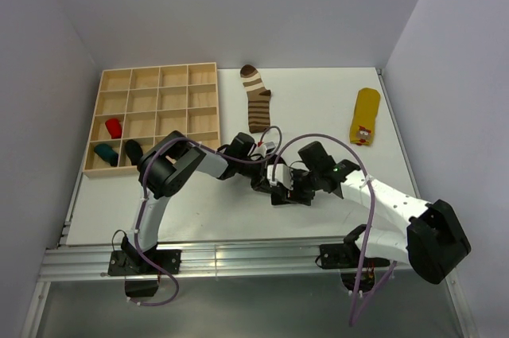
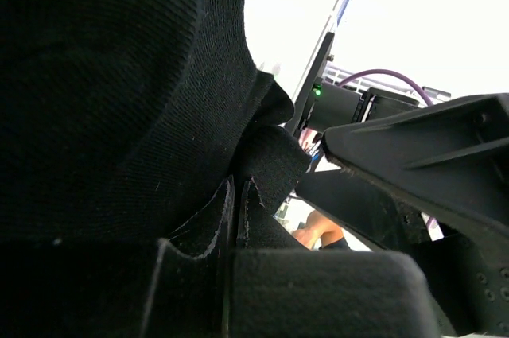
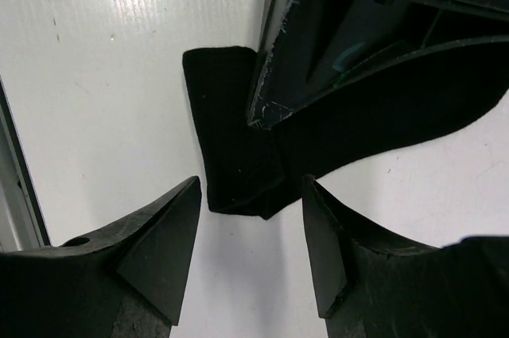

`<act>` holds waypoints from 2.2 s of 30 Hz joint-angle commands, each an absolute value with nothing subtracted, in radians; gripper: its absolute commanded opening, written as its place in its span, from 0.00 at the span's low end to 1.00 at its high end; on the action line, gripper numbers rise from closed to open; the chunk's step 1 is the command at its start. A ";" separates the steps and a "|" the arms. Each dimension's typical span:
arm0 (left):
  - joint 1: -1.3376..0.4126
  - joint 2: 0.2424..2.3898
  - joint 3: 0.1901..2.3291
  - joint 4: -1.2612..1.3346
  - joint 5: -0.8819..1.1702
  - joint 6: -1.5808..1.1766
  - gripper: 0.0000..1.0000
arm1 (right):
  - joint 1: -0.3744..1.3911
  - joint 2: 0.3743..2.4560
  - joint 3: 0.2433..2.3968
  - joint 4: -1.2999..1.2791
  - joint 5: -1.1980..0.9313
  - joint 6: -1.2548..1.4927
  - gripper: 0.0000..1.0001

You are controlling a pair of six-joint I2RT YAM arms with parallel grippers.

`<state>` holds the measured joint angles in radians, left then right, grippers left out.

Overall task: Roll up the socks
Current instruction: Roll the sock at the center of the board.

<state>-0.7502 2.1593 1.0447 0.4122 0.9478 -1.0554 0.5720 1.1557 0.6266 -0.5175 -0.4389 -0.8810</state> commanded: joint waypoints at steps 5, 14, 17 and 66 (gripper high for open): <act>-0.750 2.203 1.051 0.325 0.933 -0.985 0.00 | 0.650 1.143 0.603 -0.468 -0.394 -0.862 0.62; -0.749 2.200 1.063 0.304 0.950 -0.957 0.00 | 0.667 1.276 0.638 -0.465 -0.377 -0.830 0.45; -0.749 2.191 1.074 0.292 0.957 -0.934 0.00 | 0.666 1.328 0.657 -0.468 -0.370 -0.802 0.33; -1.015 1.601 0.791 0.411 0.081 -0.261 0.46 | 0.384 2.190 1.422 -1.289 -0.683 -0.891 0.19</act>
